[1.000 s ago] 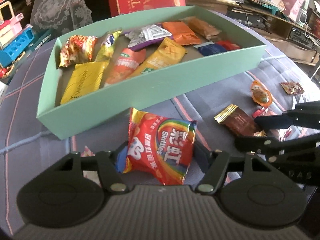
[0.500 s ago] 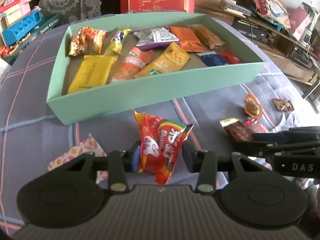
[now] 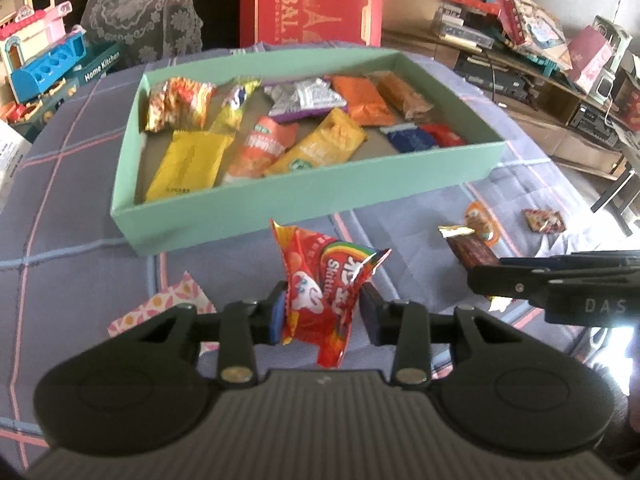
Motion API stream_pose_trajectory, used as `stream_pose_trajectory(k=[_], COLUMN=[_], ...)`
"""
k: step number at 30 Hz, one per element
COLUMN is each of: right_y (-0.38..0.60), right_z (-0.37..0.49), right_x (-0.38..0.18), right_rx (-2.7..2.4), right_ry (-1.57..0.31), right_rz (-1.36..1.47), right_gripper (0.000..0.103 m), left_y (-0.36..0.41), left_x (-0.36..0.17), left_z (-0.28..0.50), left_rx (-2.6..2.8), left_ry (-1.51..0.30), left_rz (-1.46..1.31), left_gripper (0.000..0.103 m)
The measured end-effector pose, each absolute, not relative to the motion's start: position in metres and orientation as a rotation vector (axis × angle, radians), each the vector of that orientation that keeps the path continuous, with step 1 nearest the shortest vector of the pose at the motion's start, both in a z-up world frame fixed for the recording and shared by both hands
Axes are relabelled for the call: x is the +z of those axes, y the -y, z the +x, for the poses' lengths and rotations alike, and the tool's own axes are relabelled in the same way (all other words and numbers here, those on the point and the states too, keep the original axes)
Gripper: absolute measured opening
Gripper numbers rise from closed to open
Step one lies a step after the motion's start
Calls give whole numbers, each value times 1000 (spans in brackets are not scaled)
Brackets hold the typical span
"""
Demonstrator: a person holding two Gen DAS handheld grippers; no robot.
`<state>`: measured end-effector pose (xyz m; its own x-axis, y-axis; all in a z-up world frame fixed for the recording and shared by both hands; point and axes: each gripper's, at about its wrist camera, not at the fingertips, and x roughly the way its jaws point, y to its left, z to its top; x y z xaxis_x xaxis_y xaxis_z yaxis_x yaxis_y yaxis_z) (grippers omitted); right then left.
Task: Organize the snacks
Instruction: 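Carry both snacks over the green tray and open both grippers, then move both grippers back to the loose snacks in front of the tray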
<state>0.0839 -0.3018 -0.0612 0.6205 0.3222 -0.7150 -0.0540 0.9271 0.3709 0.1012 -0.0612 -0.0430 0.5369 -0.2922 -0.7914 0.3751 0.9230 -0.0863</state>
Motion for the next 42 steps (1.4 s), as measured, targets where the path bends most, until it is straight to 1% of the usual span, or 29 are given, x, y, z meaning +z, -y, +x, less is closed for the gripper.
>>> stream_pose_trajectory(k=[7,17,20,26,28,29,30,31,32,33,34,35,36,39,41,42], right_y=[315,341,347,355,356,357,358,357,358,357,358,359,359,361,362,363], right_z=[91,146,167,200,208,212,216,220,222,223,224,224,223,221,218,215], right_x=[-36,-1,1,-7,-9,-11,-13,-14,-15,-16,-16,-16,-15,-16,-18,-19], right_rx=[213,177,158,149,141,142,143,144,151,157,154,143,135,124,118,114], right_ry=[-798,-706,-704,-729,-743,-748,-754,-757,-760,-762,-761,-753,-743,-741,-742,-742], right_rz=[369,456,500,522,536,541,545,550,558,562,559,550,543,538,538,536], right_gripper=[38,38,38,38,39,42,43,47,56,64,79,86,87,95,103,103], left_y=[66,111,127,151,156,158,160,162,164,166,167,168,169,171,169,168], left_x=[-11,31,29,4,-6,-11,-15,-17,-20,-23,-24,-25,-26,-28,-29,-29], left_z=[106,168,191,223,231,234,236,238,239,239,238,236,235,231,229,228], left_rx=[-397,-387,-377,-387,-387,-389,-391,-392,-396,-399,-399,-399,-400,-397,-397,-398], left_ry=[-853,-738,-742,-796,-818,-828,-837,-842,-847,-844,-834,-826,-821,-820,-826,-830], left_rz=[79,134,144,156,154,152,149,149,154,164,177,192,200,213,210,208], left_gripper=[37,38,38,38,41,43,49,60,68,81,93,96,99,103,103,103])
